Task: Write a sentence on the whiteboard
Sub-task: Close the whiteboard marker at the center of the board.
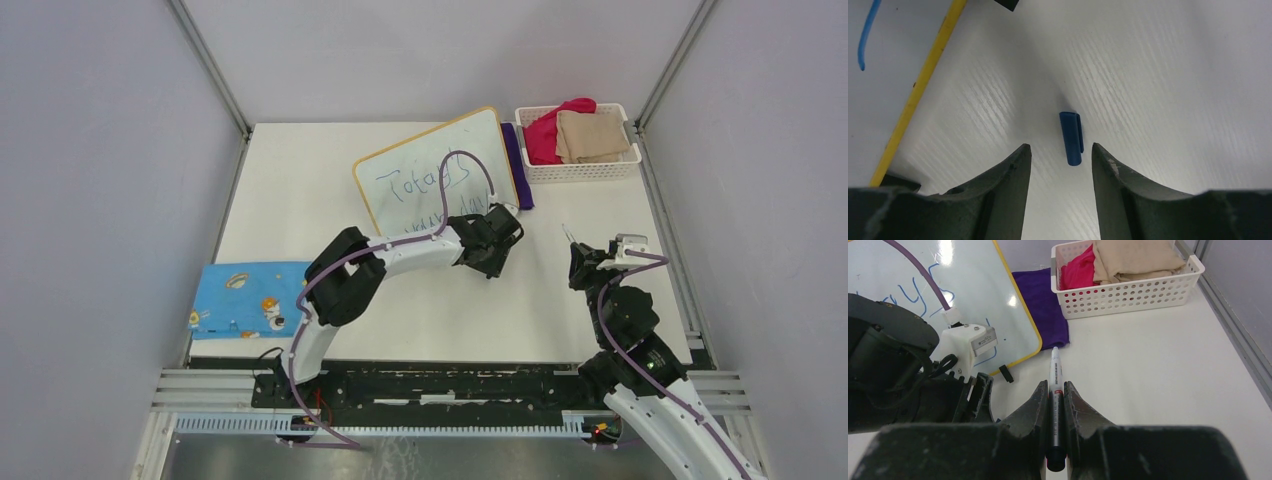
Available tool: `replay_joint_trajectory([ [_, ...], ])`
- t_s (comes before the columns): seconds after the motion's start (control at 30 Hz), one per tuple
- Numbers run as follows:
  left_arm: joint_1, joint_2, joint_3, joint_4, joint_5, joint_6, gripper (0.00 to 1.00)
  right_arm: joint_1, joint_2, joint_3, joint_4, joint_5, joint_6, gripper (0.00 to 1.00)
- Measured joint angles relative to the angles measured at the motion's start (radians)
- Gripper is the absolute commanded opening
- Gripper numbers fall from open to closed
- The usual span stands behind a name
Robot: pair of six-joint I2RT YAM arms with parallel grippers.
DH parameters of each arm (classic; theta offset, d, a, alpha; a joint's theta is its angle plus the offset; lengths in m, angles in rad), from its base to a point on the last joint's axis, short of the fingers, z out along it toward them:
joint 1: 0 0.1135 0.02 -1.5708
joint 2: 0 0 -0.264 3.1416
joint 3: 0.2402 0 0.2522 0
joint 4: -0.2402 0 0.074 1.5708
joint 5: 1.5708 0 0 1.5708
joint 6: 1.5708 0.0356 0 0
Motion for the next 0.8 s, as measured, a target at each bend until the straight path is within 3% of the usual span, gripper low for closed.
replay_joint_trajectory([
  [0.5,0.023,0.085,0.09,-0.032,0.035,0.013,0.48,0.002,0.0,-0.007,0.0,0.0,-0.002,0.0],
  [0.8,0.024,0.097,0.107,-0.052,0.033,0.014,0.34,0.002,0.0,-0.015,0.0,0.0,-0.002,0.0],
])
